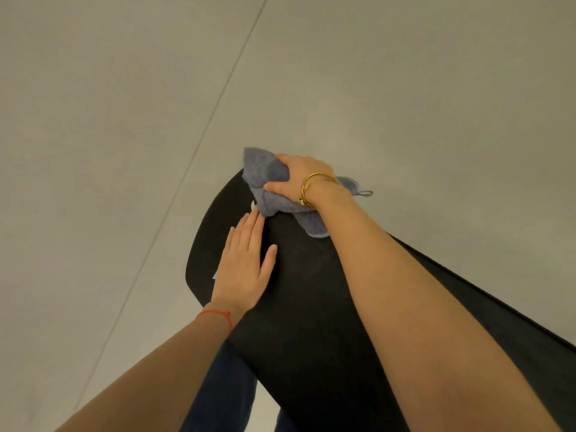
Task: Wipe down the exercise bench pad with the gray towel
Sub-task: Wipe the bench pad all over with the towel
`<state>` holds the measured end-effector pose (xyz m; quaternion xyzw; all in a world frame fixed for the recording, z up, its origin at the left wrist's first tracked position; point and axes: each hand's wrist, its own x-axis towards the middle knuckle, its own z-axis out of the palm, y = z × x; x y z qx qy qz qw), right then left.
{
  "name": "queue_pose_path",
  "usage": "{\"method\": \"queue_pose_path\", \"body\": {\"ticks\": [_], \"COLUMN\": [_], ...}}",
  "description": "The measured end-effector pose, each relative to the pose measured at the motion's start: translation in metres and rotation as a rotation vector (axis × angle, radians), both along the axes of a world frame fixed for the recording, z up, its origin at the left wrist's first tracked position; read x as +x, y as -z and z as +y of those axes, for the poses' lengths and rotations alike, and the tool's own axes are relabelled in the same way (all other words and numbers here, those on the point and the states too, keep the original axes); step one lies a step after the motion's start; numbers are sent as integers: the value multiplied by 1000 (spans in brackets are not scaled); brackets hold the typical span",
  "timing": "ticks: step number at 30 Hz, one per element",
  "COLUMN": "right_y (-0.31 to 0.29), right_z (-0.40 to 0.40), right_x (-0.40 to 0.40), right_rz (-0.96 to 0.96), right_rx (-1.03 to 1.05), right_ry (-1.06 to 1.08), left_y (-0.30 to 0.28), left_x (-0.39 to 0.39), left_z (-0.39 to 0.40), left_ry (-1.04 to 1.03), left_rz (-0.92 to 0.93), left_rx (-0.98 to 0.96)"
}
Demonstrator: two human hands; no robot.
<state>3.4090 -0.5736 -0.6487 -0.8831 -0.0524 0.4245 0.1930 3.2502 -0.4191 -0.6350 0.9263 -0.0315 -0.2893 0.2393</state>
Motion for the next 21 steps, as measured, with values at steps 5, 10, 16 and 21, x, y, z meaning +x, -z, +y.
{"method": "queue_pose_path", "body": {"ticks": [5,10,16,21], "right_y": [-1,-84,-131,-66], "right_z": [-6,-95,-134,-77], "right_x": [-2,-69,-108,-60], "right_rz": [36,57,22,70], "right_rx": [83,21,-96,-29], "right_ry": [48,160,158,115], "left_y": [2,-13,-30,-37], "left_x": [0,3,-6,-22], "left_z": [5,-8,-29,-48], "left_ry": [5,-75,-91,-81], "left_rz": [8,70,80,38], "left_rx": [-23,-26,-23,-22]}}
